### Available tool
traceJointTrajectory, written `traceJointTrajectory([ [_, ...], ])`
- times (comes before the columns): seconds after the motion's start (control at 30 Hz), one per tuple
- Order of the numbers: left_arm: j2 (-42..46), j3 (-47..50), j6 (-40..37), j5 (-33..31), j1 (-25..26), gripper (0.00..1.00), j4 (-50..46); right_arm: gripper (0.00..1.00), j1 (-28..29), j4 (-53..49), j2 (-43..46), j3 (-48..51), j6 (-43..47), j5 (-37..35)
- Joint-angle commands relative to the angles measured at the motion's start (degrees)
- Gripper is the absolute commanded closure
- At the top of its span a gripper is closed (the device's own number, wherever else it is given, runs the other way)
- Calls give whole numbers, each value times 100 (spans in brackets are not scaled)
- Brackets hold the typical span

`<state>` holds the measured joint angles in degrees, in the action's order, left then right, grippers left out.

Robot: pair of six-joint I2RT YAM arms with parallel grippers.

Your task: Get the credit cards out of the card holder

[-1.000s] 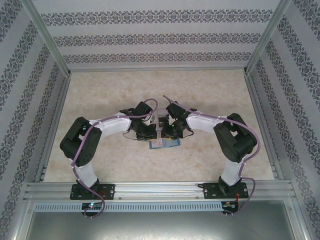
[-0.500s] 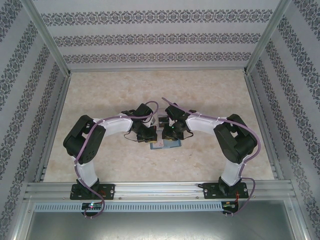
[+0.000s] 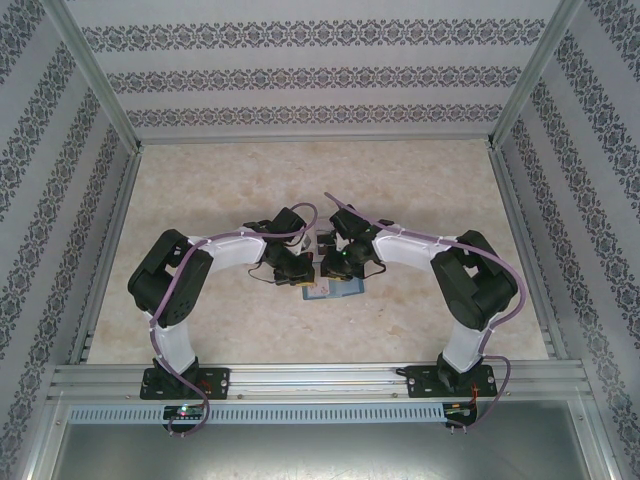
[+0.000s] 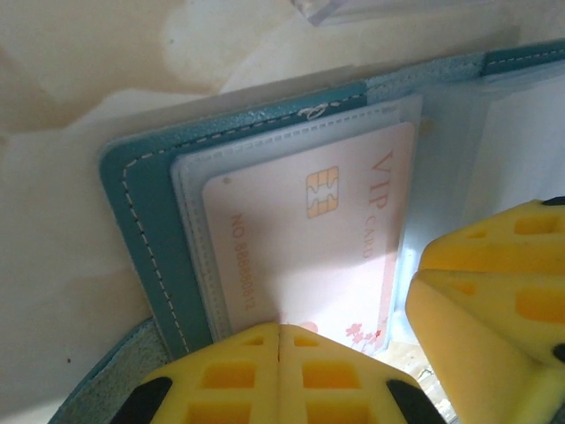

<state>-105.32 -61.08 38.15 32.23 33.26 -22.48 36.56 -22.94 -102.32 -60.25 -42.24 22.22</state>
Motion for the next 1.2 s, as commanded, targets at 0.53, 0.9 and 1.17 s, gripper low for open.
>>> traceJointTrajectory([
  [0.53, -85, 65, -78, -96, -44, 100, -56, 75, 96, -514, -284, -250, 163, -509],
  [0.9, 51, -34, -94, -154, -38, 100, -217, 75, 101, -663, -174, -345, 212, -548],
  [1.17, 170, -93, -106, -188, -45, 100, -300, 78, 103, -320, 34, -356, 90, -170],
])
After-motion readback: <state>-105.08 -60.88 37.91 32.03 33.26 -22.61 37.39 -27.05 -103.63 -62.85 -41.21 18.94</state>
